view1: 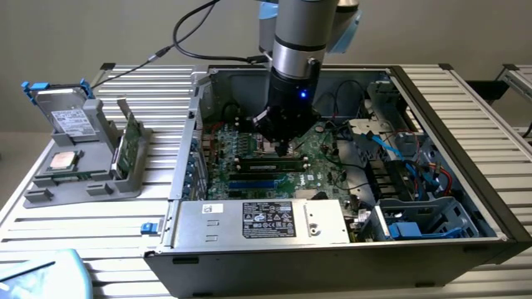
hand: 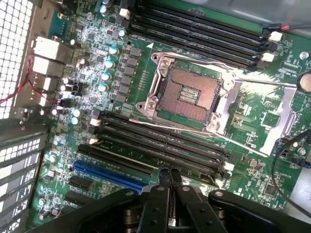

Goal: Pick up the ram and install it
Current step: 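Press down the ram until it locks into place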

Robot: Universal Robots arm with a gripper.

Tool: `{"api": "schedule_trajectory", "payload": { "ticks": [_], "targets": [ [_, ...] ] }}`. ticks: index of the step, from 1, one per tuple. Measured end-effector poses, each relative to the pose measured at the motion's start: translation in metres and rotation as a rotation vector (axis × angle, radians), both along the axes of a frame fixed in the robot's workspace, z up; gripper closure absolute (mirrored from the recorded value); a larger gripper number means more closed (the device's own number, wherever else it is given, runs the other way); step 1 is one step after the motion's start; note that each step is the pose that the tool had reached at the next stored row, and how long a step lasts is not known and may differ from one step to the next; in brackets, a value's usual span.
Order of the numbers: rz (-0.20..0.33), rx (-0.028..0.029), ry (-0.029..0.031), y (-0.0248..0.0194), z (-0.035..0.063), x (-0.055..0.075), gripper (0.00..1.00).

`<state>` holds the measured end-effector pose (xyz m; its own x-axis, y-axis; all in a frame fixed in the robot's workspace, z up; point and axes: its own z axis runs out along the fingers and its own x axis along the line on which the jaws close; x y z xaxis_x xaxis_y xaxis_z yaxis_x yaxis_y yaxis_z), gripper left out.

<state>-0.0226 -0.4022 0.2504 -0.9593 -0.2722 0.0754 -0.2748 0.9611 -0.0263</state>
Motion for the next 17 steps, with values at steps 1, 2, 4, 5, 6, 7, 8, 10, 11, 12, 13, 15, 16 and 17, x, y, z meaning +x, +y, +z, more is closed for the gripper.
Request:
{"api": "schedule_trajectory", "payload": {
  "ticks": [1,2,4,5,6,7,8,10,11,12,13,15,16,17],
  "targets": [
    [-0.011,0.0,0.0001,0.0,0.0,0.0,0.89],
    [-0.022,0.0,0.0002,0.0,0.0,0.0,0.89],
    [-0.046,0.0,0.0005,0.0,0.0,0.0,0.89],
    [-0.056,0.0,0.0006,0.0,0.0,0.0,0.89],
    [-0.067,0.0,0.0006,0.0,0.0,0.0,0.89],
    [-0.078,-0.0003,0.0007,0.0,0.0,0.0,0.89],
    [-0.089,-0.0008,0.0006,0.0,0.0,0.0,0.89],
    [-0.108,-0.0029,0.0006,0.0,0.0,0.0,0.89],
    [-0.117,-0.0045,0.0005,0.0,0.0,0.0,0.89],
    [-0.125,-0.0062,0.0005,0.0,0.0,0.0,0.89],
    [-0.134,-0.0084,0.0003,0.0,0.0,0.0,0.89],
    [-0.148,-0.0135,-0.0001,0.0,-0.0001,0.0001,0.89],
    [-0.155,-0.0168,-0.0002,0.0,0.0,0.0,0.89],
    [-0.162,-0.0199,-0.0003,0.0,0.0,0.0,0.89]
  ]
}}
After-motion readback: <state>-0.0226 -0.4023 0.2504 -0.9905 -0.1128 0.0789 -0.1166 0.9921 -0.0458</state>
